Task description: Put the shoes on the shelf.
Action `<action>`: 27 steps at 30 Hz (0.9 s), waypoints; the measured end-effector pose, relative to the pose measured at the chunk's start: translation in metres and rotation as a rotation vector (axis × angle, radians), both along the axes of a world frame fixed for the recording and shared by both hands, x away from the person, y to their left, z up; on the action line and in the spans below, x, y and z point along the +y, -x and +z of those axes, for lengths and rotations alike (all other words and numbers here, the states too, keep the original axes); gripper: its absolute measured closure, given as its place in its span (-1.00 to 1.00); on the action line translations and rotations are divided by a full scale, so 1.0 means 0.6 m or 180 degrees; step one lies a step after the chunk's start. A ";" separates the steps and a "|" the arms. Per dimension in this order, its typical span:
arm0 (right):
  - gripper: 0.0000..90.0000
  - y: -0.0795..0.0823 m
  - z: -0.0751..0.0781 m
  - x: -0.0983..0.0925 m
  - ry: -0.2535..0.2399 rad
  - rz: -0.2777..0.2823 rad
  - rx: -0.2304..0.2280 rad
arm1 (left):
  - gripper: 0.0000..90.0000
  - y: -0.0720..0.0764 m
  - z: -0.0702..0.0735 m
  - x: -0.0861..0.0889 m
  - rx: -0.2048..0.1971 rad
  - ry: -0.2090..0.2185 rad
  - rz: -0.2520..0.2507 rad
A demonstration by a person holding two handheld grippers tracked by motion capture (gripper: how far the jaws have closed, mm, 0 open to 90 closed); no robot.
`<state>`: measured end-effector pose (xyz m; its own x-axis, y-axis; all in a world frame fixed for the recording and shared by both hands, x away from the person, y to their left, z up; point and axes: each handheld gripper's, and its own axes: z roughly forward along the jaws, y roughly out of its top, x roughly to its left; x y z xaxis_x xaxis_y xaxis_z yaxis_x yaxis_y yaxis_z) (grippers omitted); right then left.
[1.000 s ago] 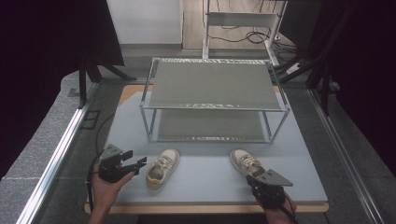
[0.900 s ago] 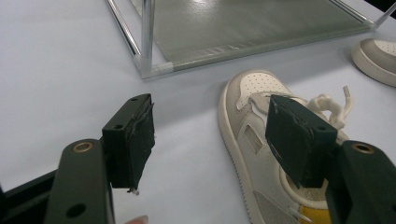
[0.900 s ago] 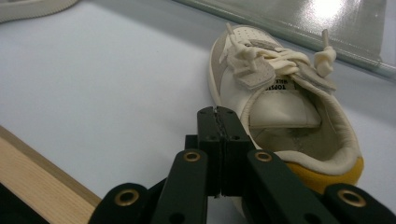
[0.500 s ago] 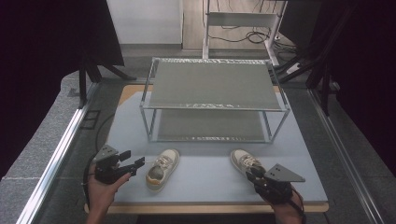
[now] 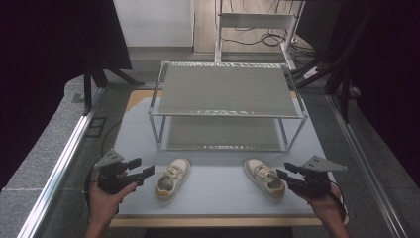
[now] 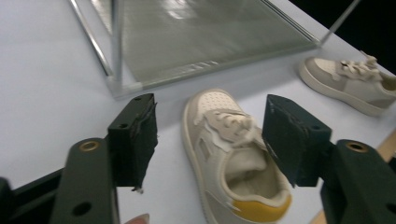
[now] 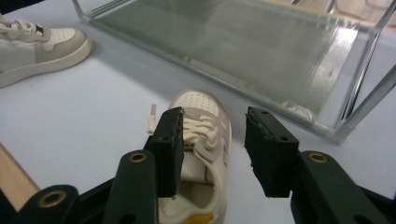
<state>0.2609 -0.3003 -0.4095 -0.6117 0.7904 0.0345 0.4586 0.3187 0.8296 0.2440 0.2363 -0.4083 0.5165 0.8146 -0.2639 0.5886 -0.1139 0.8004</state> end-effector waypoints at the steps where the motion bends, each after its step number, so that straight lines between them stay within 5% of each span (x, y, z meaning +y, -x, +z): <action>1: 0.24 -0.005 0.001 -0.004 0.0020 0.0014 0.0055 | -0.13 0.002 0.006 -0.001 -0.0002 -0.0028 -0.0026; 5: 0.21 -0.009 0.004 -0.009 0.0083 0.0054 0.0141 | -0.07 0.005 0.013 -0.004 0.0003 -0.0064 -0.0105; 10: 0.20 -0.015 0.001 -0.013 0.0116 0.0069 0.0239 | -0.05 0.001 -0.003 -0.018 0.0161 -0.0160 -0.0193; 27: 0.19 -0.041 -0.033 0.004 0.0346 0.0236 0.0572 | 0.17 -0.027 -0.060 -0.062 0.0569 -0.0827 -0.0250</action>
<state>0.2852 -0.2979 -0.4292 -0.6599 0.7485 0.0652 0.5678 0.4400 0.6956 0.2605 0.1992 -0.4442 0.5447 0.8261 -0.1446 0.6985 -0.3515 0.6233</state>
